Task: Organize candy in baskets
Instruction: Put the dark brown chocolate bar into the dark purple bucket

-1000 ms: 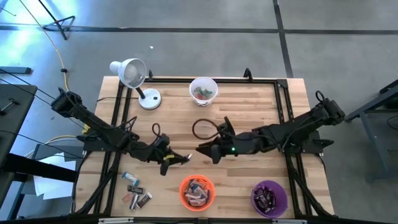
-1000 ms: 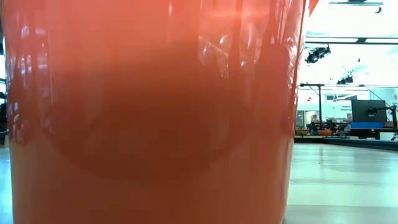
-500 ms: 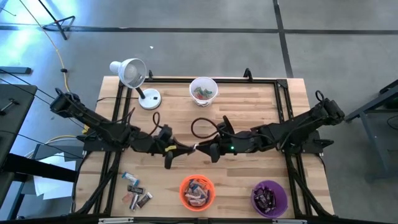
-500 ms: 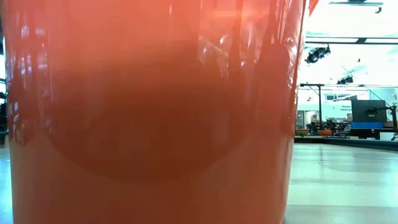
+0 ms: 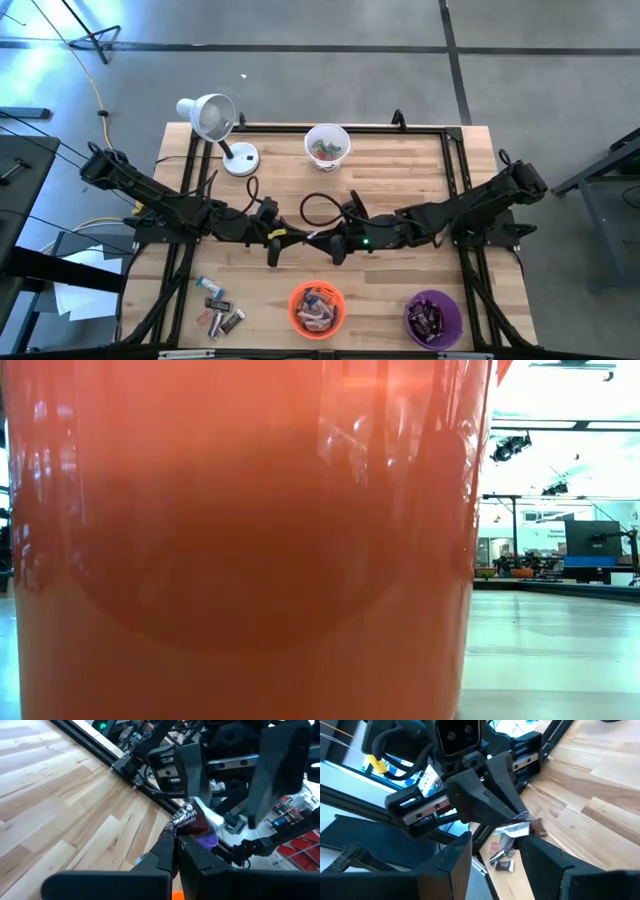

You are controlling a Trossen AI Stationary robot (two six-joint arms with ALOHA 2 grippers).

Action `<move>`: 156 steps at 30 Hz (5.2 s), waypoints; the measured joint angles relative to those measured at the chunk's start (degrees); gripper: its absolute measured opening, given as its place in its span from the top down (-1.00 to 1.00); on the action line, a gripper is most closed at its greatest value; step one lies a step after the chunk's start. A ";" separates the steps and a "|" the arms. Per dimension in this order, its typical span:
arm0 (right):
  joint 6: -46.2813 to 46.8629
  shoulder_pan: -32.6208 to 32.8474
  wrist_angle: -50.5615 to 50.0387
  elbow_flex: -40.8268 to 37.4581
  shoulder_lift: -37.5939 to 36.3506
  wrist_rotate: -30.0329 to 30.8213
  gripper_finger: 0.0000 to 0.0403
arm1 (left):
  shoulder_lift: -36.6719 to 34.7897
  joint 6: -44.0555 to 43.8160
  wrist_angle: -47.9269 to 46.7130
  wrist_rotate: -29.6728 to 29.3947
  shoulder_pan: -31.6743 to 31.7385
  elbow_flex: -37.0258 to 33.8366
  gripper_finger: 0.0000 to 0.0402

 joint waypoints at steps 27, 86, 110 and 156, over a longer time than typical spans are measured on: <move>1.95 -0.42 -4.79 0.09 1.09 -3.11 0.21 | -0.09 -0.59 -9.67 0.21 -3.93 2.80 1.00; 0.24 -0.85 1.66 0.44 3.74 -0.84 0.99 | -3.88 3.15 -12.40 4.82 -1.99 2.73 0.84; 26.27 15.39 -8.69 0.52 3.54 -12.17 1.00 | -4.59 -2.57 -24.28 14.37 -4.23 2.64 0.81; 63.80 33.69 -72.73 17.64 0.52 -18.87 0.30 | -5.11 -9.16 -33.53 18.90 -6.35 2.73 0.81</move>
